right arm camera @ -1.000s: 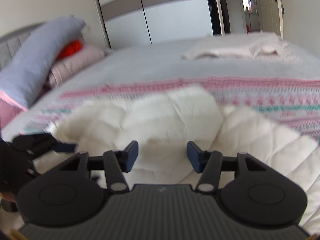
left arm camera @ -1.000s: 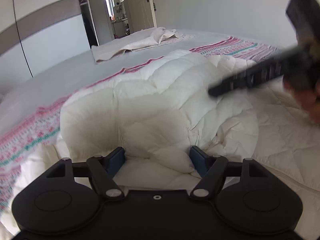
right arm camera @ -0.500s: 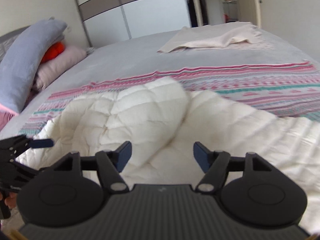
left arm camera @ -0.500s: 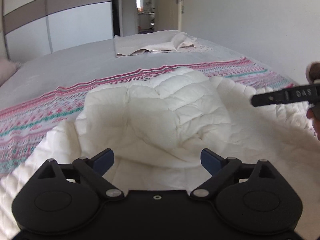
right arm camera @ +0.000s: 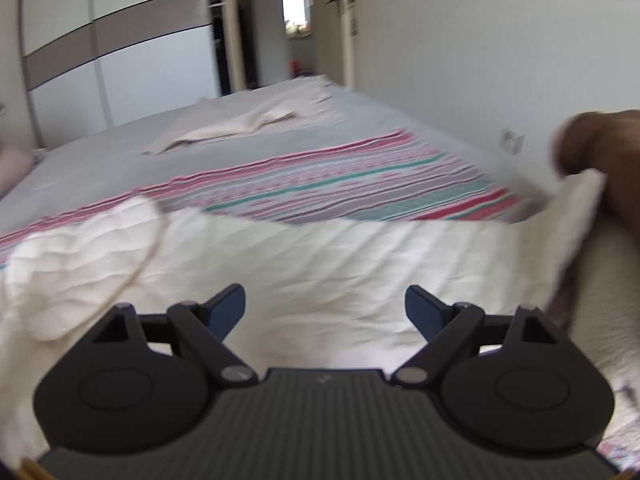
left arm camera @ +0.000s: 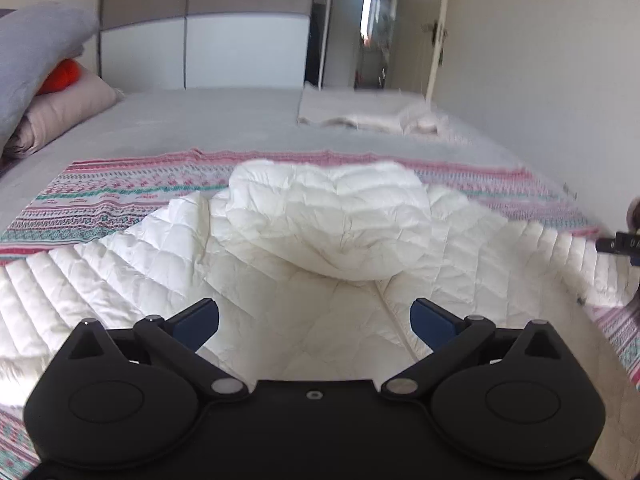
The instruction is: Fold large clothes
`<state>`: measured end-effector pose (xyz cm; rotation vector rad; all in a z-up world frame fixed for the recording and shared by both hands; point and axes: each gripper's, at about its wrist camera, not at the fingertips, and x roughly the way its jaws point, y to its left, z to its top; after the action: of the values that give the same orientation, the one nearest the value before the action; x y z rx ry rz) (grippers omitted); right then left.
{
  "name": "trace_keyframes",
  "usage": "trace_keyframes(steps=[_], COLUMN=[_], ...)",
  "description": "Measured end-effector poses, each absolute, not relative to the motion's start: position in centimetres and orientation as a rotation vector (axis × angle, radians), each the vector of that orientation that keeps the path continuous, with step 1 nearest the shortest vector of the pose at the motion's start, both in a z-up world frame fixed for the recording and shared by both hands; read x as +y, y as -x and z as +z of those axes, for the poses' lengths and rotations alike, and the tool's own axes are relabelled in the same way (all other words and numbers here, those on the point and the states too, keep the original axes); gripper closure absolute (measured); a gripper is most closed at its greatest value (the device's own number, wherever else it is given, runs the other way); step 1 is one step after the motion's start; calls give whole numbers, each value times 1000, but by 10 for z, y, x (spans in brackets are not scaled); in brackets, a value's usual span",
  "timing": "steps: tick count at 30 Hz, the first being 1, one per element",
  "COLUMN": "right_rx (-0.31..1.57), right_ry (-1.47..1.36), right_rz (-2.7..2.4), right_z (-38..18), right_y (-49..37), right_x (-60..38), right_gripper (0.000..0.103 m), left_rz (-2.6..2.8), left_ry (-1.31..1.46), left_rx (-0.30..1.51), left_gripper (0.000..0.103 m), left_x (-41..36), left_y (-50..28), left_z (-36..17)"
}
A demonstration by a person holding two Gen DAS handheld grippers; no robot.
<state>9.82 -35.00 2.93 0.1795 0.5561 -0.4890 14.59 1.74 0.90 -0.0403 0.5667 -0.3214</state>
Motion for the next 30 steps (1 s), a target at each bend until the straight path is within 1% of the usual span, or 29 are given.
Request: trace_keyframes(steps=[3, 6, 8, 11, 12, 19, 22, 23, 24, 25, 26, 28, 30], right_rx=[502, 468, 460, 469, 475, 533, 553, 549, 546, 545, 543, 516, 466], right_ry=[-123, -170, -233, -253, -238, -216, -157, -125, -101, -76, -74, -129, -160], right_rz=[-704, -839, -882, -945, -958, -1059, -1117, -1125, -1133, -1146, -1152, -1131, -1100], right_z=[27, 28, 27, 20, 17, -8, -20, -23, -26, -29, -32, -29, -17], right_y=[-97, -93, -89, -93, -96, -119, -130, -132, -135, -136, -136, -132, -126], right_x=[-377, -408, -428, -450, -454, -487, -497, -498, -498, -499, -500, -503, -499], right_gripper=[17, 26, 30, 34, 38, 39, 39, 40, 52, 74, 85, 94, 96], left_rz=[-296, -336, -336, -322, -323, -315, -306, -302, -299, -294, -287, -275, -273], left_ry=[74, 88, 86, 96, 104, 113, 130, 135, 138, 140, 144, 157, 170], left_rx=[580, 545, 526, 528, 534, 561, 573, 578, 579, 578, 577, 578, 578], left_gripper=[0, 0, 0, 0, 0, 0, 0, 0, 0, 0, 0, 0, 0], left_x=[15, 18, 18, 18, 18, 10, 11, 12, 13, 14, 16, 20, 25], left_y=[-144, -139, -139, -142, -143, -154, -159, -161, -162, -162, -163, -165, -166], left_z=[2, 2, 2, -1, -2, -13, -16, -17, -17, -17, -17, -16, -14])
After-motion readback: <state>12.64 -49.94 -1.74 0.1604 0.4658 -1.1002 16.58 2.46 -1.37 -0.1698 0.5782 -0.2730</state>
